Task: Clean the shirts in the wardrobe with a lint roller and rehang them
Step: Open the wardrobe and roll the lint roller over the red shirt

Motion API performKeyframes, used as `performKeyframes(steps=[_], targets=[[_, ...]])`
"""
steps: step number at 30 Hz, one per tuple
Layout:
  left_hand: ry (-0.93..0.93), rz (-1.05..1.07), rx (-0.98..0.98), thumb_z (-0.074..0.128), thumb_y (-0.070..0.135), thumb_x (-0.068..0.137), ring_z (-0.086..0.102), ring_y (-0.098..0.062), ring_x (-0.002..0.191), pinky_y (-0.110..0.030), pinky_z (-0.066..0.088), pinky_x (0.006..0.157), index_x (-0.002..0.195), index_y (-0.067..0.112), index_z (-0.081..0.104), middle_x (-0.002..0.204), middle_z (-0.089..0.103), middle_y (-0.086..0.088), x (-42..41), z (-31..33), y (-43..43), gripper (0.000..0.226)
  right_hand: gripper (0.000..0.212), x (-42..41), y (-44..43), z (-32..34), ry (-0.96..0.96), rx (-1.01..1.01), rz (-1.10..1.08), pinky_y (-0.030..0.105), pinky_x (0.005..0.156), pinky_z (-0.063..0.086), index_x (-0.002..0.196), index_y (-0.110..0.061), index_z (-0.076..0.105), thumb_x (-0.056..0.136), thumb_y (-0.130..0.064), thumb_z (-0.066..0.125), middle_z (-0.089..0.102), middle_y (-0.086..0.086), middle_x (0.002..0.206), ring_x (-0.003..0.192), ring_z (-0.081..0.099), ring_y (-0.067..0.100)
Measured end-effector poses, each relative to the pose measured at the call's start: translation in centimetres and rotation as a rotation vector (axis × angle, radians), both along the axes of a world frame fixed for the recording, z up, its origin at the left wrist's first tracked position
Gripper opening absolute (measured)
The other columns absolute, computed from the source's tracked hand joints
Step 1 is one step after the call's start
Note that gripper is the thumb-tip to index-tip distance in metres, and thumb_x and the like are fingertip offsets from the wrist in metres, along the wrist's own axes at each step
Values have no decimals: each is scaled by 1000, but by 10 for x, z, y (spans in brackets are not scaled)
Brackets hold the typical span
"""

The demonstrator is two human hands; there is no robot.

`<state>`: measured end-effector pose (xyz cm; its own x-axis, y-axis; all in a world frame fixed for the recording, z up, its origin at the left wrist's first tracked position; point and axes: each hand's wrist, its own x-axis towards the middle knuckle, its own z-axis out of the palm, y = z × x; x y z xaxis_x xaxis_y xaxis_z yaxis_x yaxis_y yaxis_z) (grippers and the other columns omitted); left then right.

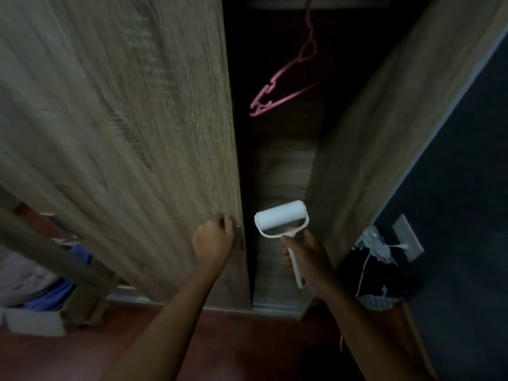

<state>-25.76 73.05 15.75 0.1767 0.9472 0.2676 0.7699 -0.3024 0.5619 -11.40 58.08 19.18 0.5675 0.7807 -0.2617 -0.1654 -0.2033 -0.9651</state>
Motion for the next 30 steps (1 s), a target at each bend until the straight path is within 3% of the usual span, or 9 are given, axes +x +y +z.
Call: performKeyframes(steps=[2,3,5,9,14,17,24,26,30], targets=[[-164,-13,185,59,36,96,58,-26,94,-40,51,76,106,13,65,98,65,-11,-21,25,12,25,13,-17,18,2,-21,22,14,21,50,46,102,-10,61,91,-5,63,62,-2,64,54,54,9],[-220,-14,260,62,36,95,55,-25,100,-40,50,82,115,13,61,107,60,-11,-31,39,20,31,14,-26,28,3,-41,28,22,22,50,46,102,-11,61,90,-3,63,62,-3,63,52,54,9],[-276,12,360,66,41,92,51,-27,116,-38,47,94,132,11,52,126,52,-15,-45,66,38,52,17,-44,45,5,-80,36,32,25,52,47,104,-12,60,90,-3,63,63,0,66,51,54,8],[-290,25,435,69,59,85,30,-37,142,-51,34,114,153,9,30,154,28,-24,-66,108,78,93,19,-81,79,14,-112,75,54,29,57,48,104,-20,62,91,-6,63,66,-3,71,56,56,10],[-177,45,505,71,58,81,23,-45,143,-62,26,115,156,9,24,158,19,-27,-98,110,115,102,17,-118,113,22,-93,115,49,25,57,48,105,-19,61,94,-7,61,63,1,71,59,56,10],[-191,44,499,73,49,81,20,-45,144,-61,23,116,157,8,22,159,17,-27,-116,109,129,100,15,-134,132,23,-100,117,32,22,54,47,107,-11,61,93,-5,61,62,0,68,56,55,9],[-216,56,499,73,45,82,18,-45,144,-60,21,117,156,5,22,158,16,-29,-157,109,162,99,13,-161,168,24,-130,108,38,18,52,48,101,-14,61,92,-5,63,66,-2,71,55,59,2],[-214,58,483,73,46,82,17,-44,145,-61,23,117,157,6,20,159,14,-27,-168,109,170,100,10,-168,176,23,-158,87,56,20,52,47,99,-12,60,92,-6,62,64,-3,69,52,57,4],[-215,80,485,71,48,83,17,-44,145,-62,27,115,157,5,20,159,15,-27,-185,109,183,99,14,-181,191,22,-190,49,83,29,65,44,103,-12,63,89,-13,64,65,-5,78,63,57,7]])
